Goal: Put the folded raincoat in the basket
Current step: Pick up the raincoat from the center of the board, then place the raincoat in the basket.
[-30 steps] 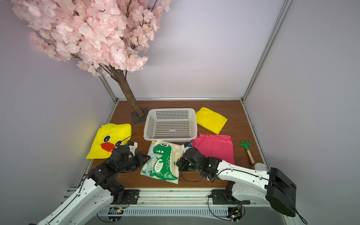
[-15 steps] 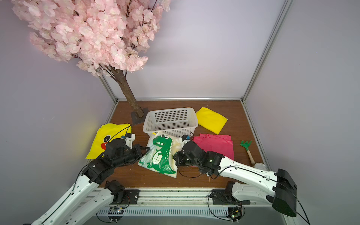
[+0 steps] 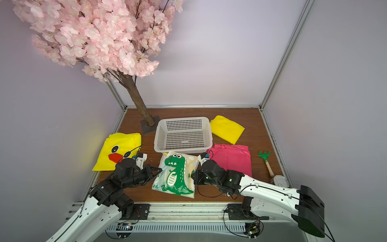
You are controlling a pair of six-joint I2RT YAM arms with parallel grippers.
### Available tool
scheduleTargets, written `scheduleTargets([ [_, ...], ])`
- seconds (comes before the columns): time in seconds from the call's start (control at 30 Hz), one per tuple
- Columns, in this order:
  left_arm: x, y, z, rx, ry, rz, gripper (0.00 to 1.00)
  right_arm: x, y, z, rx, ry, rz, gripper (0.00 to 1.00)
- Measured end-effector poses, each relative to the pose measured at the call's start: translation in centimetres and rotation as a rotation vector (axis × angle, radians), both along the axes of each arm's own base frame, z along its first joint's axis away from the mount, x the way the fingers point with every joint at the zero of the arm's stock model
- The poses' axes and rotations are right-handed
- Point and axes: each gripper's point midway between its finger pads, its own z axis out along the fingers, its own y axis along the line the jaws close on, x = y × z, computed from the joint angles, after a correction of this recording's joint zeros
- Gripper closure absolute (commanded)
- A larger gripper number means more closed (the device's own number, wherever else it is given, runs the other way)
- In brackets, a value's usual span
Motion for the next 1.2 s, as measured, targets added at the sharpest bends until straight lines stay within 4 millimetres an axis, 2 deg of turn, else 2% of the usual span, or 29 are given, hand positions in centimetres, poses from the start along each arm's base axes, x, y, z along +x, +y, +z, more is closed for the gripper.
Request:
scheduleTargets([
  [0.13,-0.7,0.0,-1.1,-0.006,0.030,-0.013,0.99,-0.5,-0.4,-0.9,-0.002,0.021,0.002,1.00],
  [0.33,-1.3,0.2,-1.8,-0.020,0.036,-0.013,0.99,-0.7,-0.3,-0.4,0.021,0.025,0.008,1.00],
  [0.6,-2.1,0.3,-1.3,-0.041,0.040,-0.022,0.99,-1.1,-0.7,0.7,0.048,0.018,0.016,1.00],
  [0.77,-1.9,0.1,1.8,-0.050,0.009,-0.031,0.99,-1.2,-0.6,2.1,0.058,0.009,0.024,1.00],
  [0.93,-0.6,-0.1,5.9,-0.041,-0.066,-0.026,0.99,-0.4,0.2,5.5,0.077,-0.039,0.022,1.00],
  [1.03,0.4,0.0,7.6,-0.014,-0.105,-0.007,0.99,0.5,0.8,7.4,0.072,-0.082,0.014,1.00],
  [1.2,3.1,-0.4,8.5,0.048,-0.152,0.017,0.99,3.1,1.3,9.0,0.048,-0.137,-0.018,1.00],
])
